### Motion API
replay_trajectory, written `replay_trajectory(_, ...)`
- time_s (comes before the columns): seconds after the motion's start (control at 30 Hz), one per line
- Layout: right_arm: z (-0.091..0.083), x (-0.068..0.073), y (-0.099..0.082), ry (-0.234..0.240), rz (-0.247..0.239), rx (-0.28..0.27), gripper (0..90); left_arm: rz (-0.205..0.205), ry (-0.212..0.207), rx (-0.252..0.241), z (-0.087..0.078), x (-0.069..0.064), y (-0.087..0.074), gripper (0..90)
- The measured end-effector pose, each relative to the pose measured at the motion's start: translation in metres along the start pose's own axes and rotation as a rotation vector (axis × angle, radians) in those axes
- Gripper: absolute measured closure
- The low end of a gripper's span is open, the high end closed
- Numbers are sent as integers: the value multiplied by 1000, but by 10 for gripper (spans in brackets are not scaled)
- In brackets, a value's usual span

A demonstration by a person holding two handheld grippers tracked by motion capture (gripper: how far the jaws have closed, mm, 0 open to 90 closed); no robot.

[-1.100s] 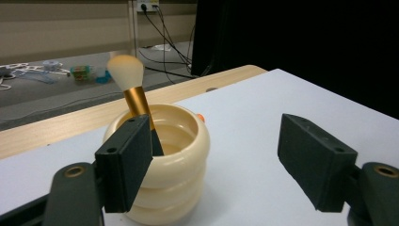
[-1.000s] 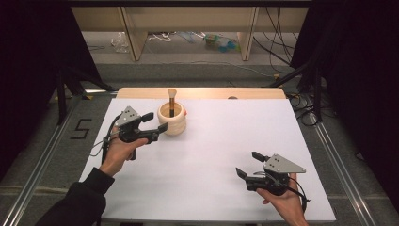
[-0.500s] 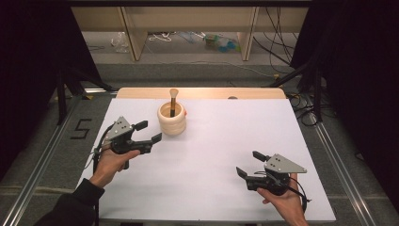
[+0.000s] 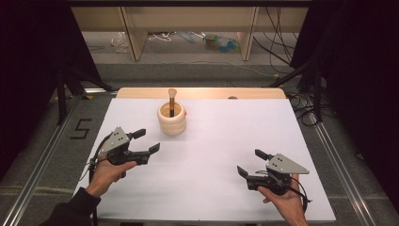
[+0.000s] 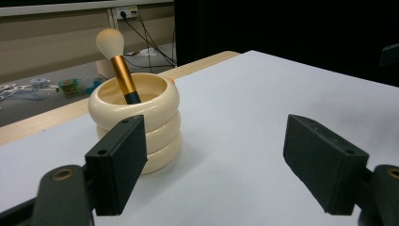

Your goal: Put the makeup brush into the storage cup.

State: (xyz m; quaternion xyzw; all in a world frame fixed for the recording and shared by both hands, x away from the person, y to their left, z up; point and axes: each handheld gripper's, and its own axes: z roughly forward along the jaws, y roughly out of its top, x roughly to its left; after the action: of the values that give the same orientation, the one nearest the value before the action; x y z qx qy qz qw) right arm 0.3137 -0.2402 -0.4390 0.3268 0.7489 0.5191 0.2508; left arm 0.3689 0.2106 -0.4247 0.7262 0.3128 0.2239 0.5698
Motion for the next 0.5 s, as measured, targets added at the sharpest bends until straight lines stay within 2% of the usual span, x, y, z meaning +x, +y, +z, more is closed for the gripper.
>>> replay_trajectory(0.07, 0, 0, 0, -5, 2, -6, 157, 7, -5, -3, -1, -1, -2, 219)
replay_trajectory(0.2, 0, 0, 0, -4, 1, -3, 157, -7, -17, -5, -2, -5, -6, 215)
replay_trajectory(0.27, 0, 1, 0, 5, 15, 4, 158, -3, -23, 2, -3, -5, -8, 210)
replay_trajectory(0.5, 0, 1, 0, -6, -2, -11, 158, -6, -39, 3, -7, -8, -13, 207)
